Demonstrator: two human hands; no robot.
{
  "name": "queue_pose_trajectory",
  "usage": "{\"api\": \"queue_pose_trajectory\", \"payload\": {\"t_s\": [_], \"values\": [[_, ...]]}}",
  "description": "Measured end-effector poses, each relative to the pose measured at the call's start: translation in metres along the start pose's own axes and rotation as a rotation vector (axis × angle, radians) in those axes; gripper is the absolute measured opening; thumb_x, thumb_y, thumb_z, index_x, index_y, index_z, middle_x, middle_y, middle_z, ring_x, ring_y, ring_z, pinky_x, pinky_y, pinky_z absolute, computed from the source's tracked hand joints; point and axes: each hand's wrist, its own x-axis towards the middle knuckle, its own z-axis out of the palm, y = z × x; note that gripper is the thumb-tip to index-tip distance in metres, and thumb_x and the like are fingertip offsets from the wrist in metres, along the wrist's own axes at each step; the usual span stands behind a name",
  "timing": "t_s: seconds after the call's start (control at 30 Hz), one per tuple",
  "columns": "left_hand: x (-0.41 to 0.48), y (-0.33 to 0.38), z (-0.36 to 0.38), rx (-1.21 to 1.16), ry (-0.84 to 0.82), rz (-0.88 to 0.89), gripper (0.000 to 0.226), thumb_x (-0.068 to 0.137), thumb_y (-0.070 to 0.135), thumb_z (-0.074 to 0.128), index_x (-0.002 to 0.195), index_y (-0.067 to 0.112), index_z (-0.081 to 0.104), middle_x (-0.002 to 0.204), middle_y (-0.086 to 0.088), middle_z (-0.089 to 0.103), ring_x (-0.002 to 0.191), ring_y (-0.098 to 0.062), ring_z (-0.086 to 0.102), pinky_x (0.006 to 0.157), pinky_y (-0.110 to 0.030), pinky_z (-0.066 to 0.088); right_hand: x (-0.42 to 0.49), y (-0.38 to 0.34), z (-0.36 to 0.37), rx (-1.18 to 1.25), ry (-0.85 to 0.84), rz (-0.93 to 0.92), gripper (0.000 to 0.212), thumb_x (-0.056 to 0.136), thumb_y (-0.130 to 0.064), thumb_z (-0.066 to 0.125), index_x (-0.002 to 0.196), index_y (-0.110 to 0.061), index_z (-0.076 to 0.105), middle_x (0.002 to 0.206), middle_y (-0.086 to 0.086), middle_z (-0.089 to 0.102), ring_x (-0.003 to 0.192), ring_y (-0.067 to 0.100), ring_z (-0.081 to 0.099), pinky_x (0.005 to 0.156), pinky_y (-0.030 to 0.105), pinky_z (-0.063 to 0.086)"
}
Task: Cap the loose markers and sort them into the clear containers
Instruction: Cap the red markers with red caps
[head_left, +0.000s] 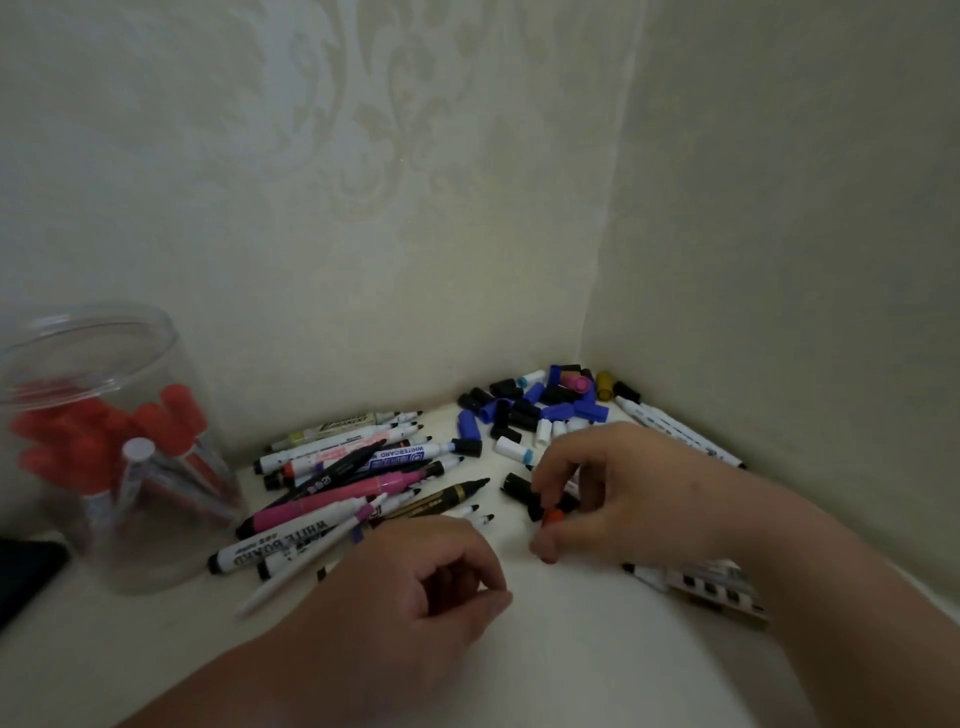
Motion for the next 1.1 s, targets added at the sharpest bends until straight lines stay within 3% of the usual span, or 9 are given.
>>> {"api": "queue_pose_trajectory", "payload": {"t_s": [0.17,0.27,0.43,0.53,0.63,0.73,0.87,1.0,1.1], "values": [[0.001,0.0,0.002,-0.081,0.043,-0.007,0.014,0.085,0.026,0.079,0.084,0.037,0.07,0.069,0.009,0.06,0.061,-0.01,0.053,0.055,-0.017,0.042,0.006,0.021,-0.012,0.239,0.377,0.037,0.01,0.087,-0.036,0.071,0.08,-0.029,0.072,0.074,-0.012,0.068,0.058,0.004,0.057,0.059,0.03,0.052],[0.001,0.0,0.003,-0.092,0.134,0.006,0.012,0.084,0.028,0.078,0.084,0.037,0.07,0.067,0.005,0.059,0.057,-0.01,0.051,0.051,-0.018,0.04,0.011,0.034,-0.018,0.184,0.499,0.139,0.017,0.092,-0.019,0.066,0.078,-0.028,0.071,0.068,-0.008,0.068,0.065,0.01,0.064,0.062,0.026,0.053],[0.0,0.007,-0.008,-0.107,0.313,0.079,0.008,0.083,0.042,0.072,0.087,0.035,0.07,0.07,0.002,0.062,0.059,-0.017,0.056,0.051,-0.028,0.047,0.013,0.05,-0.024,0.074,0.511,0.248,0.013,0.093,-0.016,0.066,0.085,-0.026,0.069,0.08,-0.006,0.066,0.065,0.008,0.06,0.052,0.018,0.041],[0.006,0.012,-0.035,-0.146,0.573,0.045,0.007,0.082,0.024,0.077,0.085,0.028,0.071,0.071,0.006,0.069,0.058,-0.008,0.058,0.055,-0.018,0.047,0.012,0.05,-0.025,0.056,0.499,0.253,0.01,0.092,-0.019,0.067,0.084,-0.024,0.069,0.08,-0.004,0.066,0.065,0.012,0.06,0.051,0.022,0.042],[0.012,0.015,-0.073,-0.128,0.732,-0.09,0.014,0.09,0.015,0.074,0.085,0.029,0.07,0.063,0.01,0.063,0.053,-0.007,0.052,0.05,-0.022,0.043,0.012,0.044,-0.021,0.014,0.469,0.196,0.013,0.09,-0.024,0.07,0.078,-0.027,0.068,0.073,-0.002,0.066,0.066,0.016,0.062,0.057,0.029,0.05],[0.009,0.012,-0.094,0.07,0.631,-0.22,0.016,0.092,0.02,0.07,0.091,0.035,0.067,0.069,0.009,0.062,0.051,-0.01,0.053,0.048,-0.029,0.045,0.006,0.026,-0.018,-0.011,0.343,0.074,0.02,0.087,-0.032,0.072,0.068,-0.026,0.066,0.059,-0.008,0.061,0.054,0.007,0.055,0.055,0.03,0.049],[-0.006,0.01,-0.085,0.384,0.459,-0.275,0.019,0.089,0.021,0.073,0.095,0.035,0.062,0.078,0.015,0.056,0.065,0.002,0.054,0.055,-0.013,0.037,-0.012,-0.008,-0.015,-0.034,-0.008,-0.049,0.017,0.082,-0.043,0.073,0.067,-0.036,0.067,0.057,-0.012,0.061,0.048,0.003,0.05,0.053,0.02,0.046],[-0.026,-0.005,-0.066,0.638,0.223,-0.257,0.037,0.089,0.048,0.067,0.121,0.033,0.056,0.107,0.018,0.048,0.096,0.003,0.049,0.082,-0.013,0.041,-0.018,-0.034,0.009,-0.152,-0.166,-0.128,0.013,0.086,-0.054,0.065,0.094,-0.045,0.064,0.075,-0.025,0.062,0.064,-0.005,0.057,0.059,0.019,0.047],[-0.038,-0.012,-0.054,0.667,0.157,-0.213,0.044,0.091,0.049,0.063,0.131,0.032,0.058,0.119,0.017,0.048,0.113,-0.004,0.047,0.097,-0.022,0.043,-0.009,-0.049,0.042,-0.235,-0.147,-0.213,0.041,0.091,-0.056,0.057,0.129,-0.054,0.043,0.075,-0.017,0.052,0.066,-0.004,0.05,0.06,0.015,0.037]]}}
